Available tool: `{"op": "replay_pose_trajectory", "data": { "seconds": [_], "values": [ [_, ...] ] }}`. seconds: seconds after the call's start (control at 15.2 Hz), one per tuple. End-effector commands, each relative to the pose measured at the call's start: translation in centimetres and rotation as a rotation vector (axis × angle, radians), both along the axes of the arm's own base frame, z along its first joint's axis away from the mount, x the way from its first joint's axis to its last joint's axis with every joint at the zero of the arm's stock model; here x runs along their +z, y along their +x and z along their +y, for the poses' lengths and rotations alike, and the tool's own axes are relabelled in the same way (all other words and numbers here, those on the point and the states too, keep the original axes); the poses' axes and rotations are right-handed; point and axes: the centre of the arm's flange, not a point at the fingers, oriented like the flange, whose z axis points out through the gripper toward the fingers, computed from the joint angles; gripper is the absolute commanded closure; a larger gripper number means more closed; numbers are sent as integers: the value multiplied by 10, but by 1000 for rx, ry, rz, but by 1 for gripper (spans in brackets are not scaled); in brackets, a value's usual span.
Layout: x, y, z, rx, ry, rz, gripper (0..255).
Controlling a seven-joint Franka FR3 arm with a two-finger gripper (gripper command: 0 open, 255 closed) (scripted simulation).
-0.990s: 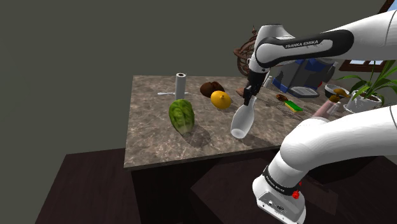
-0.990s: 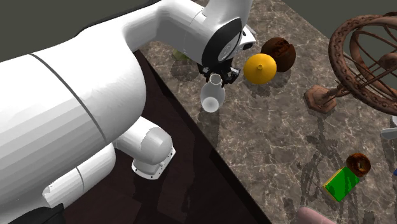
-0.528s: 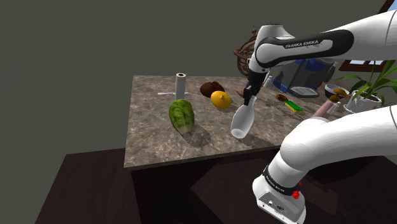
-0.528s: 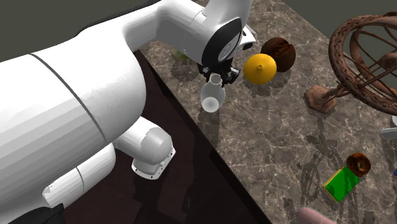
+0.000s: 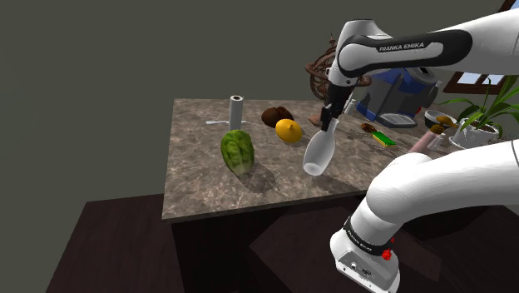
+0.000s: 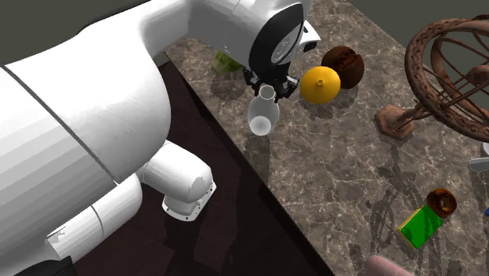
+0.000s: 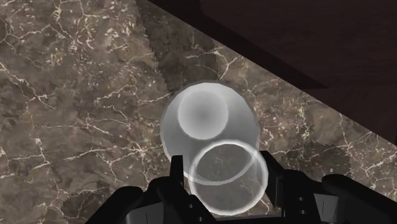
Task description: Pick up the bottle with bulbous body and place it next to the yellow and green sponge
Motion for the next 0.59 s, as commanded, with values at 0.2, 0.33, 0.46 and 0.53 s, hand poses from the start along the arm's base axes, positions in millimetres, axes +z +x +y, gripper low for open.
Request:
{"op": "replay_pose_trajectory", "data": {
  "seconds": [0.2, 0.33, 0.46, 0.53],
  "values": [
    [27, 0, 1, 0, 0, 0, 255],
    [38, 0, 1, 0, 0, 0, 255],
    [48, 0, 1, 0, 0, 0, 255],
    [54, 0, 1, 0, 0, 0, 255]
  ]
}}
